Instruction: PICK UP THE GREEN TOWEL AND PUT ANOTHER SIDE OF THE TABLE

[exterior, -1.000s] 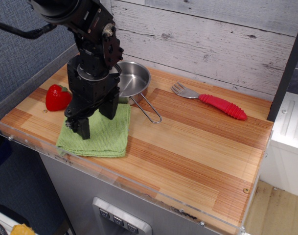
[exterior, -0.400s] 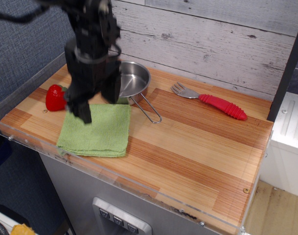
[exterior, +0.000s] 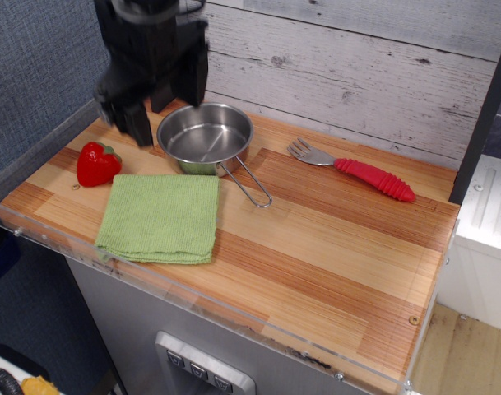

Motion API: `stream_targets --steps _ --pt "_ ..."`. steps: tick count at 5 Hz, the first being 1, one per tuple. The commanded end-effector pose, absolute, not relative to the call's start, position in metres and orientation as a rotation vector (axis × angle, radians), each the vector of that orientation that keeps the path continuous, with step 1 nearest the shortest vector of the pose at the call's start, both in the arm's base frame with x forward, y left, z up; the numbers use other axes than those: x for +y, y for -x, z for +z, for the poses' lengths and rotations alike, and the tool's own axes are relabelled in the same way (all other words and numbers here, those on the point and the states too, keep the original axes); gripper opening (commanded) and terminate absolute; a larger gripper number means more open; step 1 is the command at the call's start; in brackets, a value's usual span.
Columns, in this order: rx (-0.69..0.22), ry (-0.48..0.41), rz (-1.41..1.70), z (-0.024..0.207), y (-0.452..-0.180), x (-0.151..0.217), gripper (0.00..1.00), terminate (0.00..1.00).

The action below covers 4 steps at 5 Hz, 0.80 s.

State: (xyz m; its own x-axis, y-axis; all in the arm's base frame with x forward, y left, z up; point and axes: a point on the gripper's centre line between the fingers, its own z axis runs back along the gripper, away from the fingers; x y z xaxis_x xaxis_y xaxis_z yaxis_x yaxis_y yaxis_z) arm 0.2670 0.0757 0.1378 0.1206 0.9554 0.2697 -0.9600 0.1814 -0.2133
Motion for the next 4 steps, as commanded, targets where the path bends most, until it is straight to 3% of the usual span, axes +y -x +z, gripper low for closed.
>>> stream_targets --steps 1,3,4 --pt "-0.466 0.007 1.431 0.1734 -0.2526 0.0706 1.00 0.00" --pt "-0.466 0.007 1.431 0.1734 -0.2526 0.0706 1.00 0.00" --pt "-0.466 0.007 1.431 0.1734 -0.2526 0.0706 1.00 1.00"
